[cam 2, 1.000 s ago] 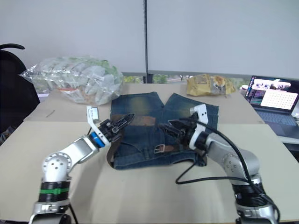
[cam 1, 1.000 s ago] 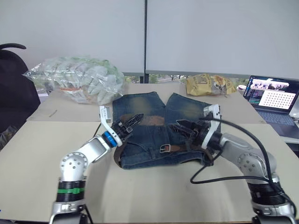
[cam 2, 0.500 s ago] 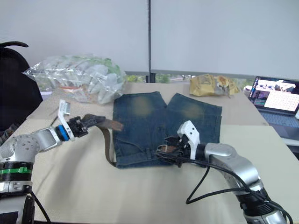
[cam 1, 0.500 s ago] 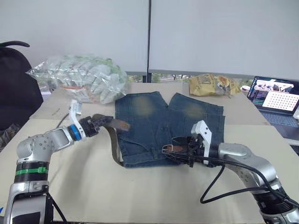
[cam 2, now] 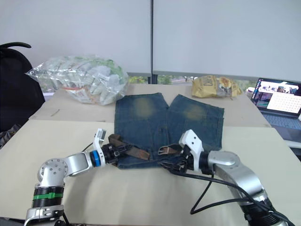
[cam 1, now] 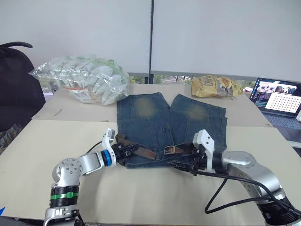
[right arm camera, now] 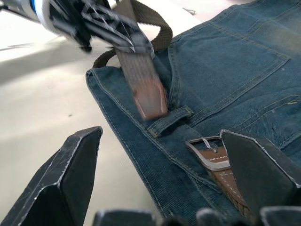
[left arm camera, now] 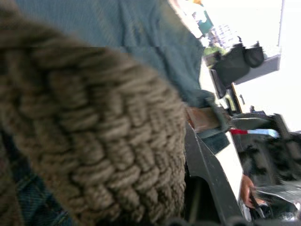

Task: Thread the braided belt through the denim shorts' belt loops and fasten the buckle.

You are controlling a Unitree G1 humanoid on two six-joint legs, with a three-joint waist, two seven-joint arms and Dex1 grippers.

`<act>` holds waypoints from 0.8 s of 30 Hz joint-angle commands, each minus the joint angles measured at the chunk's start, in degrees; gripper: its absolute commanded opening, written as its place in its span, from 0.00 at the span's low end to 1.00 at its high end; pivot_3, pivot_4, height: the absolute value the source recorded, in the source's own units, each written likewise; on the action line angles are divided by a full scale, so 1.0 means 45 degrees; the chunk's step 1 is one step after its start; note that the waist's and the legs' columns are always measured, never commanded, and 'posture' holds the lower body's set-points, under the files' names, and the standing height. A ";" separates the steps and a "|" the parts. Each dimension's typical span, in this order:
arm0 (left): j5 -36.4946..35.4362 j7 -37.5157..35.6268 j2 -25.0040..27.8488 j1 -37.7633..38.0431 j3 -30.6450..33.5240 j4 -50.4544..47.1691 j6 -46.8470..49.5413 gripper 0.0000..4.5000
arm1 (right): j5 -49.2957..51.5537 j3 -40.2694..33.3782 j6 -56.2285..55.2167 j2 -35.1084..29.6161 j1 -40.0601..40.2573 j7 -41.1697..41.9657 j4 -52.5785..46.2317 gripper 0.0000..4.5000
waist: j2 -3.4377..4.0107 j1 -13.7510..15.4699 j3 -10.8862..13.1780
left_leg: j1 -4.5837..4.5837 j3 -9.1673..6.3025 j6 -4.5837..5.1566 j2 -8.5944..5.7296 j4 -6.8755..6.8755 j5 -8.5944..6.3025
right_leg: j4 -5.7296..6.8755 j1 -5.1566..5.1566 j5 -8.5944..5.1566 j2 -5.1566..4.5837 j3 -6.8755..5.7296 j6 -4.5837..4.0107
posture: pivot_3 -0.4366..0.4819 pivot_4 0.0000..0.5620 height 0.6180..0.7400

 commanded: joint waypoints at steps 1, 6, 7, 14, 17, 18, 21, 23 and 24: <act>0.0192 0.0886 -0.0402 0.0208 0.0260 -0.0654 -0.0129 0.00 | -0.0034 -0.0308 -0.0270 0.0093 0.0024 -0.0027 -0.0534 0.99 | 0.0000 -0.0003 0.0000 | 0.0000 0.0001 0.0000 -0.0001 0.0000 0.0000 | -0.0002 0.0002 0.0001 -0.0001 0.0001 -0.0001 | 0.48 0.27 1.00; 0.0760 0.2138 -0.1116 0.0235 0.0381 -0.0883 -0.0368 0.00 | -0.0168 -0.0265 -0.0190 0.0213 0.0036 -0.0117 -0.0515 0.99 | -0.0001 0.0058 -0.0001 | 0.0006 0.0003 -0.0004 -0.0006 0.0001 0.0002 | -0.0003 0.0011 0.0002 -0.0002 0.0005 0.0002 | 0.48 0.27 1.00; 0.0792 0.2404 -0.1266 0.0184 0.0448 -0.0957 -0.0387 0.00 | -0.0176 -0.0271 -0.0175 0.0223 0.0040 -0.0130 -0.0519 0.99 | -0.0001 0.0075 -0.0001 | 0.0006 0.0003 -0.0005 -0.0007 0.0001 0.0003 | -0.0005 0.0013 0.0002 -0.0003 0.0005 0.0002 | 0.48 0.27 1.00; 0.0608 0.3295 -0.1547 -0.0234 0.0712 -0.1377 -0.0194 0.00 | -0.0217 -0.0307 -0.0038 0.0249 0.0046 -0.0184 -0.0515 0.99 | -0.0001 0.0095 -0.0001 | 0.0010 0.0004 -0.0005 -0.0007 0.0001 0.0003 | -0.0004 0.0015 0.0002 -0.0002 0.0005 0.0002 | 0.48 0.27 1.00; 0.0487 0.3540 -0.1575 -0.0323 0.0786 -0.1495 0.0007 0.00 | -0.0249 -0.0313 0.0016 0.0266 0.0073 -0.0221 -0.0554 0.99 | -0.0002 0.0116 -0.0001 | 0.0009 0.0004 -0.0006 -0.0008 0.0001 0.0003 | -0.0005 0.0015 0.0002 -0.0002 0.0005 0.0003 | 0.48 0.27 1.00; 0.0487 0.3580 -0.1518 -0.0328 0.0754 -0.1568 0.0126 0.00 | -0.0236 -0.0333 0.0046 0.0285 0.0081 -0.0250 -0.0569 0.99 | -0.0002 0.0117 -0.0001 | 0.0010 0.0004 -0.0006 -0.0008 0.0002 0.0003 | -0.0005 0.0017 0.0002 -0.0003 0.0006 0.0003 | 0.48 0.27 1.00; 0.0243 0.3895 -0.1535 -0.0365 0.0729 -0.1769 0.0665 0.00 | -0.0238 -0.0375 0.0068 0.0302 0.0125 -0.0275 -0.0595 0.99 | -0.0002 0.0117 -0.0001 | 0.0009 0.0005 -0.0006 -0.0006 0.0001 0.0003 | -0.0004 0.0015 0.0002 -0.0001 0.0005 0.0002 | 0.48 0.27 1.00; 0.0024 0.4200 -0.1704 -0.0354 0.0795 -0.1807 0.1011 0.00 | -0.0256 -0.0373 0.0075 0.0323 0.0149 -0.0309 -0.0613 0.99 | -0.0002 0.0120 -0.0001 | 0.0010 0.0004 -0.0006 -0.0008 0.0001 0.0003 | -0.0003 0.0016 0.0002 -0.0001 0.0005 0.0003 | 0.48 0.27 1.00; 0.0009 0.4349 -0.1785 -0.0310 0.0816 -0.1815 0.1128 0.00 | -0.0256 -0.0370 0.0081 0.0335 0.0158 -0.0332 -0.0630 0.99 | -0.0002 0.0127 -0.0001 | 0.0010 0.0004 -0.0006 -0.0008 0.0001 0.0003 | -0.0004 0.0016 0.0002 -0.0002 0.0005 0.0003 | 0.48 0.27 1.00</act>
